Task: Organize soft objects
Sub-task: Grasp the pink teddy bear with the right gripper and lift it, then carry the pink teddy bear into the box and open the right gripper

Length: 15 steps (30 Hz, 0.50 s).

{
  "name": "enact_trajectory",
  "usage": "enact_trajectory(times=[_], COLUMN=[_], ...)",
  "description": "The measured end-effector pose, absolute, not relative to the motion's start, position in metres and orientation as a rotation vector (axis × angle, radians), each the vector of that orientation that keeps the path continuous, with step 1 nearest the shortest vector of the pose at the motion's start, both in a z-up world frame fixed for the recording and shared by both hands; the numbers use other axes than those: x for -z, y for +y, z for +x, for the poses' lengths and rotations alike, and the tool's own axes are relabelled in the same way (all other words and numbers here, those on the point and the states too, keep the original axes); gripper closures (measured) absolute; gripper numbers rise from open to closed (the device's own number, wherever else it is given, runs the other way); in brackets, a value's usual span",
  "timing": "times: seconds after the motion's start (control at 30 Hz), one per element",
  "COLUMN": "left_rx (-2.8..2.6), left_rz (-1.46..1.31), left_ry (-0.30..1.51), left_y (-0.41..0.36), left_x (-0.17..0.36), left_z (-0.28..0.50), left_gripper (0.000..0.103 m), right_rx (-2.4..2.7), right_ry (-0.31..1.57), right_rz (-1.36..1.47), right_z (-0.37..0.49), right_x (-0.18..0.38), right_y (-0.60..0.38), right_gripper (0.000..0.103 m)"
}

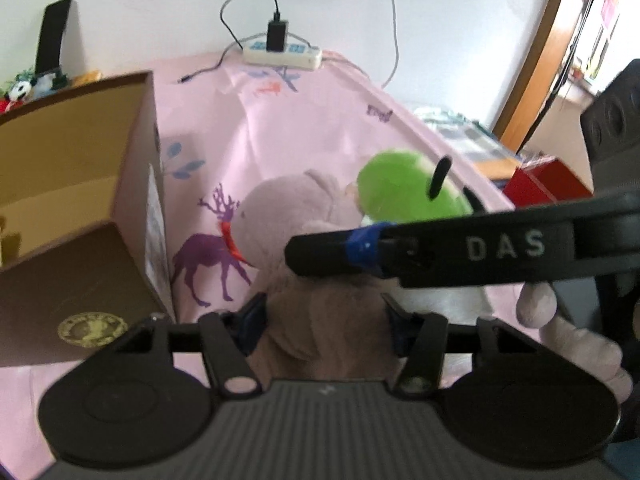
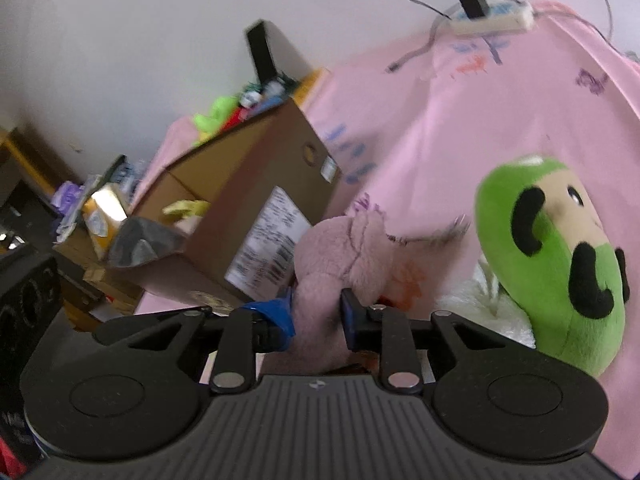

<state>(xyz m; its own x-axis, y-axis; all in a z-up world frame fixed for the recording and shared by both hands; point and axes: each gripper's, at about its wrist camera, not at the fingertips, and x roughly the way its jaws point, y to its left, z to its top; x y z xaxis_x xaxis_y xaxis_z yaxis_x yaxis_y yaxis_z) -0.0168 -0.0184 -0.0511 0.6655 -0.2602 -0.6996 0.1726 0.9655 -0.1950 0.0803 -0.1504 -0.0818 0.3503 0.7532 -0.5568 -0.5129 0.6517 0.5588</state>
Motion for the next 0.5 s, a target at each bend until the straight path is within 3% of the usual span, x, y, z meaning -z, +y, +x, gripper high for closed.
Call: enact_trajectory(times=[0.5], left_rx=[0.213], left_rz=[-0.143], left_ry=[0.626], left_y=[0.000], left_x=[-0.012], left_z=[-0.049], left_gripper=[0.047], right_rx=[-0.996], right_ry=[0.592], right_rz=[0.294], right_z=[0.056], right_x=[0.030], right_y=[-0.151], right_gripper=[0.095])
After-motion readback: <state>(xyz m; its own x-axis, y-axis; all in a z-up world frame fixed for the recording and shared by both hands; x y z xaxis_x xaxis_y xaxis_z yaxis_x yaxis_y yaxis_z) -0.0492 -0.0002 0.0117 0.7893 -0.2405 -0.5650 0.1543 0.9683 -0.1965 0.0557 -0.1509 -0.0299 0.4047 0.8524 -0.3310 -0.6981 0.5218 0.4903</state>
